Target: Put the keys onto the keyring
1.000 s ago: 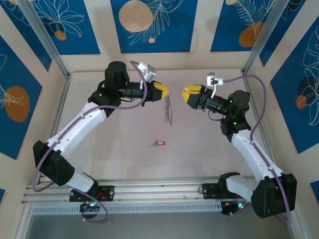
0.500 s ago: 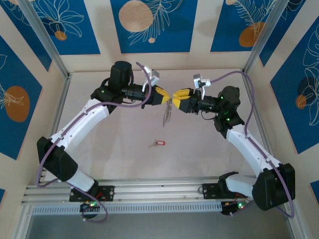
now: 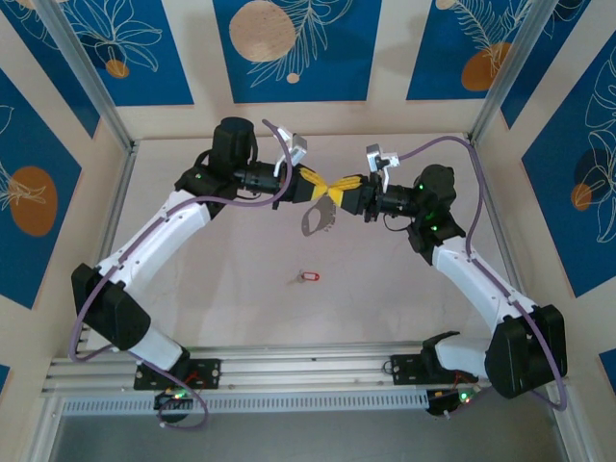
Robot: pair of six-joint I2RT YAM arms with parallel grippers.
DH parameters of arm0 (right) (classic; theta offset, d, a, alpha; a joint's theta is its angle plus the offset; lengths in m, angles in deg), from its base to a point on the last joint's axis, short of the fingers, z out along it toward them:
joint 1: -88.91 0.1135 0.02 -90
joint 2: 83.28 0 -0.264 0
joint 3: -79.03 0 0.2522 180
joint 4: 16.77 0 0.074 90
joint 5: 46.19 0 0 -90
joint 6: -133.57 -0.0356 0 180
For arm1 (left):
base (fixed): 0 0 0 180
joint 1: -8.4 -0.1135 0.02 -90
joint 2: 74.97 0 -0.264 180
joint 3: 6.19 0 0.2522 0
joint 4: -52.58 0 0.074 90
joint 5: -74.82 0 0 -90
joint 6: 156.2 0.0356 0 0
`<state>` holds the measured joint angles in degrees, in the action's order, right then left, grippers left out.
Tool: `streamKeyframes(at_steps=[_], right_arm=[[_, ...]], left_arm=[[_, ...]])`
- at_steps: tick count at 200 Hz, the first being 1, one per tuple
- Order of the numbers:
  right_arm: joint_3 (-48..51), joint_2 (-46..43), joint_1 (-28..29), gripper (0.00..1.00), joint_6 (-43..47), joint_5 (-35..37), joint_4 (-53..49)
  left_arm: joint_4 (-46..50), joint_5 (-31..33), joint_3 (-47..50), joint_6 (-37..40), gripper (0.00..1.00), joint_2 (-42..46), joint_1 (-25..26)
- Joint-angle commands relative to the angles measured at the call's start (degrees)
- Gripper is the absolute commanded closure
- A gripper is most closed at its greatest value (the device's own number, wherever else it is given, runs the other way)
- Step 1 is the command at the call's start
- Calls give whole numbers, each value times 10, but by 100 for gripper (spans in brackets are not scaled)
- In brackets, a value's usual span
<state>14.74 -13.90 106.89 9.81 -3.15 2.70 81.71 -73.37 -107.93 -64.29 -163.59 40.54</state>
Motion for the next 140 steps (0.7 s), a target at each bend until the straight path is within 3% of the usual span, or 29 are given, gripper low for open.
streamKeyframes(at_steps=[1, 14, 54, 60, 66, 90, 117, 140], right_arm=[[-10, 9, 1, 92, -5, 3, 15], [-8, 9, 1, 100, -8, 3, 21], [2, 8, 0, 100, -19, 24, 37], [7, 7, -1, 100, -25, 36, 45], [12, 7, -2, 100, -31, 46, 57], [38, 5, -4, 100, -62, 89, 114], [63, -1, -3, 100, -93, 124, 173], [82, -10, 1, 100, -105, 160, 213]], left_arm=[[-28, -25, -18, -3, 100, -1, -1], [-29, -27, -22, -6, 100, -5, -1], [-91, 11, 7, -48, 100, 9, -1], [-110, 29, 18, -61, 92, 16, -2], [-135, 54, 31, -78, 78, 23, -3], [-267, 153, 114, -175, 51, 68, -18], [-385, 221, 206, -257, 45, 112, -34], [-461, 211, 249, -312, 43, 122, -36]])
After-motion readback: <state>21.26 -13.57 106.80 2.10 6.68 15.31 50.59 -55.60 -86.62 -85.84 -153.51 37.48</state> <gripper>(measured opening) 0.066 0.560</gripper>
